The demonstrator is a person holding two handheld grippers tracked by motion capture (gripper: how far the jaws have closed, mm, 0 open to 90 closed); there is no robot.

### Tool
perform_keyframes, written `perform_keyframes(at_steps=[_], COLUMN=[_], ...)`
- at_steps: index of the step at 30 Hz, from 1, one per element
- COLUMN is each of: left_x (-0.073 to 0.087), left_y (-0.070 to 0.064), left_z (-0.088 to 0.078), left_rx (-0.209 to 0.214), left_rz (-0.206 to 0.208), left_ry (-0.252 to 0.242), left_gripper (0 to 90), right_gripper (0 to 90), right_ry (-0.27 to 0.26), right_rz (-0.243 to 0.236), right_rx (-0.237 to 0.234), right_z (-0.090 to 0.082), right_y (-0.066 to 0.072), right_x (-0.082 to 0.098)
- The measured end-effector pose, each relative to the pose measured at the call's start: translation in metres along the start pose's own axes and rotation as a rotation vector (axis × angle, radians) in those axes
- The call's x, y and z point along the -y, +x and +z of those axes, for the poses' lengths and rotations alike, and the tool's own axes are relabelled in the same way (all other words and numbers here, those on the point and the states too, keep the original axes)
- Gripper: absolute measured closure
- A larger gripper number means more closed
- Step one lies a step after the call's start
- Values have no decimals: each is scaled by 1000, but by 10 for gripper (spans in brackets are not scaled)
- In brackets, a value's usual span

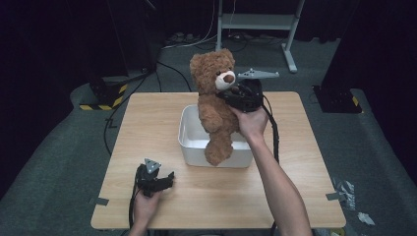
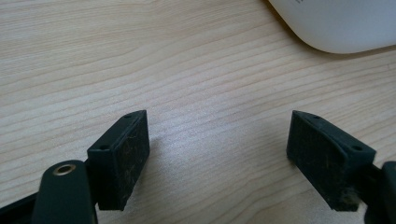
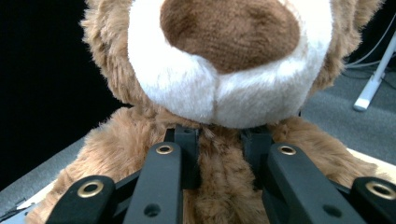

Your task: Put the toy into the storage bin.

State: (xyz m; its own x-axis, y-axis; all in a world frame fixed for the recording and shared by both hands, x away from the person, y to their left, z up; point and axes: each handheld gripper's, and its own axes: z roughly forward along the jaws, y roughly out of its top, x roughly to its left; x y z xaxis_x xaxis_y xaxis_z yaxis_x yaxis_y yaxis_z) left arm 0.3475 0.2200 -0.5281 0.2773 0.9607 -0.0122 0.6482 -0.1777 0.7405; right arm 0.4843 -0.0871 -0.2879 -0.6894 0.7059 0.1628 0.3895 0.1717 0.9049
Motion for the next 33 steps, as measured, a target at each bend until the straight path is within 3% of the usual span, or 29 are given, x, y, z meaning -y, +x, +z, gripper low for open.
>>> perform_keyframes(at_steps=[4, 12, 16, 24, 33], left_x=[0, 0, 0, 0, 0], left_y=[-1, -1, 0, -1, -2], left_z=[0, 0, 0, 0, 0], left_rx=[7, 8, 9, 15, 23], left_rz=[-3, -5, 19, 17, 26], left_ry=[-5, -7, -7, -9, -10], left_gripper=[212, 212, 212, 212, 215], right_gripper=[739, 737, 737, 737, 737], right_ry=[11, 28, 36, 67, 82], right_rz=[-17, -7, -11, -14, 22], right_rx=[8, 10, 19, 31, 45], right_z=[7, 14, 19, 28, 39], right_y=[3, 2, 2, 0, -8], right_x=[3, 4, 5, 11, 23])
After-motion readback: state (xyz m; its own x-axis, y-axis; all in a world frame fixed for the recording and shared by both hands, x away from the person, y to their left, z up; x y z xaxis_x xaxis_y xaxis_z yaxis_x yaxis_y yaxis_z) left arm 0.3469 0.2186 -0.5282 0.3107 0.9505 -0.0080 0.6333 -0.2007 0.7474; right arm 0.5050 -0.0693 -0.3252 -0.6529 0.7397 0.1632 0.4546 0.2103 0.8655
